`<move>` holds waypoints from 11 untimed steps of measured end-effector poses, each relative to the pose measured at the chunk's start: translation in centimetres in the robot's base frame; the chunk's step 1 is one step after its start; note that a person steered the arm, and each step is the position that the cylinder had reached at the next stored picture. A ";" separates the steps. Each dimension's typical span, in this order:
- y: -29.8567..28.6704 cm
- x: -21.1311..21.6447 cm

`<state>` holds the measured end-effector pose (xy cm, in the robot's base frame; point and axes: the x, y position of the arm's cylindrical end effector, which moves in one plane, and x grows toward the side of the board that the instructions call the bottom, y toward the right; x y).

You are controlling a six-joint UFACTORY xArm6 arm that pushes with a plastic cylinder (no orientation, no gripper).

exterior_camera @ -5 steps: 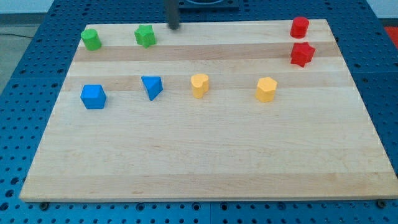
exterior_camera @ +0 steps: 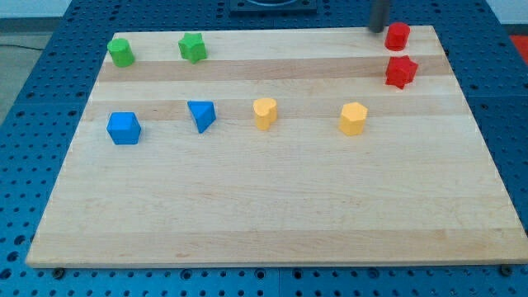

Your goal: Move the red circle parallel to the top of the yellow heart

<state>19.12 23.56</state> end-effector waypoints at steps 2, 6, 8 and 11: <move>1.8 1.3; -1.8 8.0; -14.5 7.0; -17.6 9.8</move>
